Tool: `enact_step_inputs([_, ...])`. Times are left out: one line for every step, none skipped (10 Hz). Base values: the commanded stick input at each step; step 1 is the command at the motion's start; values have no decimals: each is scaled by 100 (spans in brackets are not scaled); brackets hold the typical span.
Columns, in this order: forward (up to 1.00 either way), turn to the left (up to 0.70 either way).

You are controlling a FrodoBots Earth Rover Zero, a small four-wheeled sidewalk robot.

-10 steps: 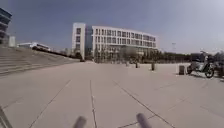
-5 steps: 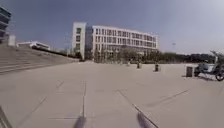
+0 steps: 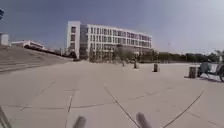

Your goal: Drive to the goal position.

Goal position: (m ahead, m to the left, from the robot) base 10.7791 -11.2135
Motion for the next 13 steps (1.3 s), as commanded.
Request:
enact_step_inputs([100, -40])
enact_step_inputs([100, -40])
enact_step_inputs([100, -40])
enact_step_inputs([100, -11])
enact_step_inputs([100, 0])
enact_step_inputs([100, 0])
enact_step_inputs([100, 0])
enact_step_inputs([100, 0])
enact_step_inputs([100, 0])
enact_step_inputs([100, 0])
enact_step_inputs([100, -38])
enact_step_inputs([100, -40])
enact_step_inputs([100, -40])
